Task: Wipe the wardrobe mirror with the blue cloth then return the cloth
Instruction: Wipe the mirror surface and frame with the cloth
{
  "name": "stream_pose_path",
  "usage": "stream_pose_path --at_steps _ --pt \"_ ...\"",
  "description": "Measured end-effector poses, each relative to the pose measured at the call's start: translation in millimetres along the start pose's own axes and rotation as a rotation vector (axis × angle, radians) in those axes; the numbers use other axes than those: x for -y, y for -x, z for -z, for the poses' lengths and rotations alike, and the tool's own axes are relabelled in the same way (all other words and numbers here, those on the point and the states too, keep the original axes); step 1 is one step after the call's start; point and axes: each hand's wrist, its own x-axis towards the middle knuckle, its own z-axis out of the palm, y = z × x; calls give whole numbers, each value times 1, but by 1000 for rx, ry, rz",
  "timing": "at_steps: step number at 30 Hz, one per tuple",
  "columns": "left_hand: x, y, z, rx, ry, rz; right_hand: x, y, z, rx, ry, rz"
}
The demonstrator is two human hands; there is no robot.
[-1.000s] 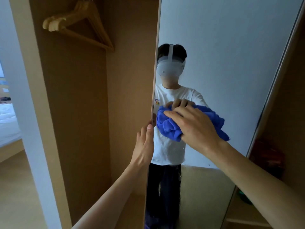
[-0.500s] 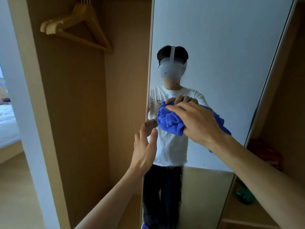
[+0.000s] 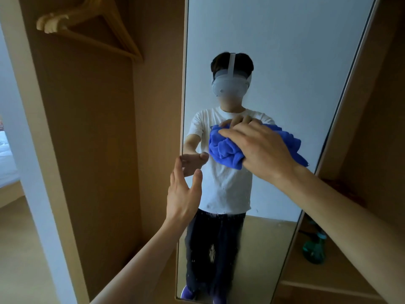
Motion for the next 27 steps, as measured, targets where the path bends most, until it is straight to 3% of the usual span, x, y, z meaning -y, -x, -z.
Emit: stream_pose_path --at_steps 8,18,27 --pt "1 4 -14 -31 -82 11 18 45 -40 56 -76 4" --pt "0 6 -31 -98 -102 66 -21 34 -16 78 -111 -41" --pt "3 6 -36 -134 -133 62 -53 20 19 -12 -108 -69"
